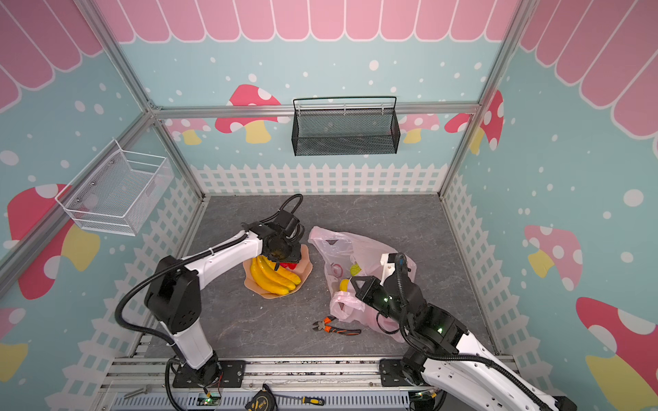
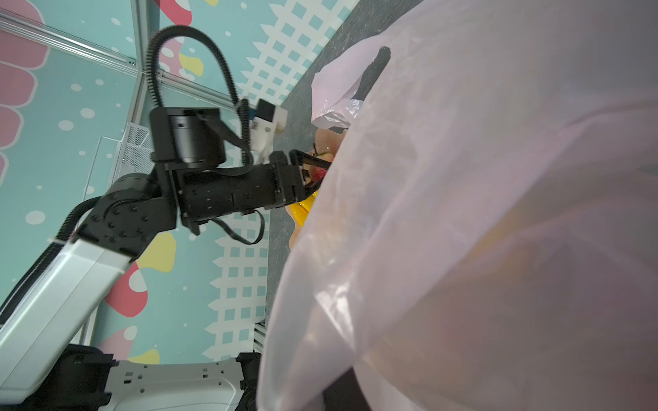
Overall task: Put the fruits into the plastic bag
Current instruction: 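Lower the left gripper onto a strawberry in the bowl and grasp it, then carry the strawberry into the pink bag opening with the left gripper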
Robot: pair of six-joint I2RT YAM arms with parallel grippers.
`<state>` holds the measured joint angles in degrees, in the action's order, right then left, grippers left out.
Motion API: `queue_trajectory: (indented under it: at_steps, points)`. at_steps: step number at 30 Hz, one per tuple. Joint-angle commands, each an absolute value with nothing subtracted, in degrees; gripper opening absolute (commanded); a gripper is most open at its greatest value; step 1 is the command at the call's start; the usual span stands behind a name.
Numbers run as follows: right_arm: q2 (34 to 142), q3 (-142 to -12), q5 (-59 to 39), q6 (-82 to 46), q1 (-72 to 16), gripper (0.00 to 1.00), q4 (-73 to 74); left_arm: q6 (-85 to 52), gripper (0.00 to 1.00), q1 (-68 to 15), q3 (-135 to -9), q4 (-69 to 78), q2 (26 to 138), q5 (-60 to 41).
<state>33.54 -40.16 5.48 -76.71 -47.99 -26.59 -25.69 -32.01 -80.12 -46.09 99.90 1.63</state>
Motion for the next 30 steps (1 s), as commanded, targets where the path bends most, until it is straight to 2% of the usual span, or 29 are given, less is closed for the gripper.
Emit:
queue_trajectory:
  at_steps: [1,5,9,15,21,30]
  points:
    - [32.87,-41.43,5.59,-76.46,-47.86,0.01,-26.87,-27.19,0.52,-32.22,-79.66,-46.54,93.17,-0.67]
    - [32.52,-41.37,5.69,-76.60,-47.79,0.01,-27.15,-29.00,0.51,-32.17,-78.92,-46.37,89.41,-6.78]
    - [32.17,-41.35,6.00,-76.64,-47.85,0.01,-27.40,-32.97,0.48,-32.27,-76.74,-43.88,86.83,-18.04]
    - [32.17,-41.05,6.03,-76.59,-47.82,0.01,-27.33,-42.78,0.46,-34.48,-70.56,-33.33,83.72,-30.05]
    - [32.17,-41.05,5.87,-76.63,-47.81,0.01,-27.31,-50.16,0.46,-38.24,-68.04,-26.12,85.85,-32.39]
    - [32.69,-41.10,5.28,-76.38,-47.84,0.01,-26.72,-55.55,0.44,-42.63,-70.43,-21.79,93.66,-28.92]
